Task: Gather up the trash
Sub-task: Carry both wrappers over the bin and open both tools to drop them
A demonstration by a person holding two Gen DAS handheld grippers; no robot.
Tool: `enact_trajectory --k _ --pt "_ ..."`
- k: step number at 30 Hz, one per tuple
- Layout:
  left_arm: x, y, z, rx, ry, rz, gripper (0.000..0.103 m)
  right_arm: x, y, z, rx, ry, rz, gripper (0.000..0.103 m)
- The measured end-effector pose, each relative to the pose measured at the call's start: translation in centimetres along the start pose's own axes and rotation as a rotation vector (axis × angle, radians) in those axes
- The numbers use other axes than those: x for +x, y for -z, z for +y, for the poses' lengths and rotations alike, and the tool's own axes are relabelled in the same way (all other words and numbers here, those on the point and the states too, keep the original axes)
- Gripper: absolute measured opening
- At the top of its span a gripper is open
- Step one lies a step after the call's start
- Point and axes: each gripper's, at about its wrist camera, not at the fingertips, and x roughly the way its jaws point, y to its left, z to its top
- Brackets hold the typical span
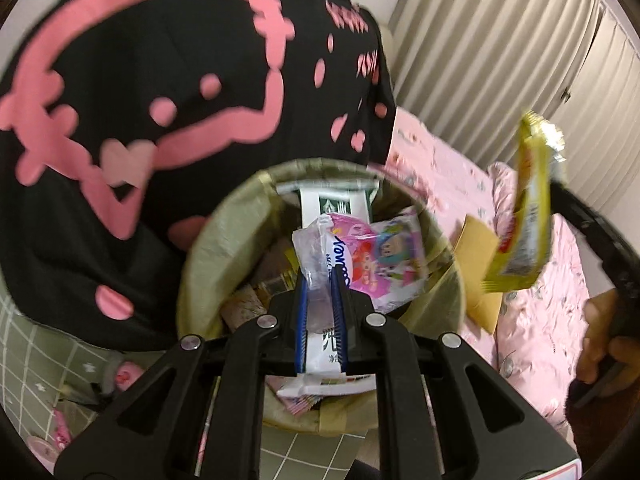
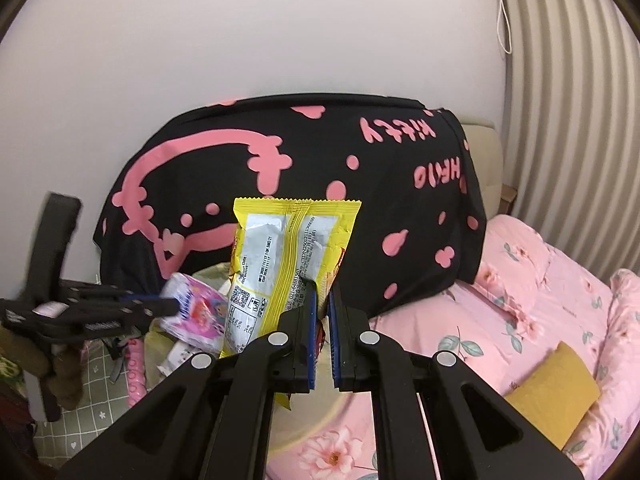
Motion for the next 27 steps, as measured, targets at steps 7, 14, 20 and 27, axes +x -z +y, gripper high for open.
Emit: enact_trajectory --k 7,14,20,27 --pt "0.0 0.5 0.4 -0.026 -0.019 -0.015 0.040 1.1 0.9 0.8 -0.014 -0.045 0.032 0.007" --pt "-4.1 1.1 4.0 -0.103 -0.073 -0.076 0.043 3.4 0.4 4.7 -0.050 -0.144 0.047 0.007" --pt "-7.1 3.8 8.8 -0.215 -0.130 -0.086 0.043 8.3 1.4 8.8 -0.086 -0.229 0.134 0.007" --pt "-10.2 8.2 14.3 -0.345 -0.204 -0.097 0.043 14.8 5.1 9.3 -0.100 -0.101 0.312 0.007"
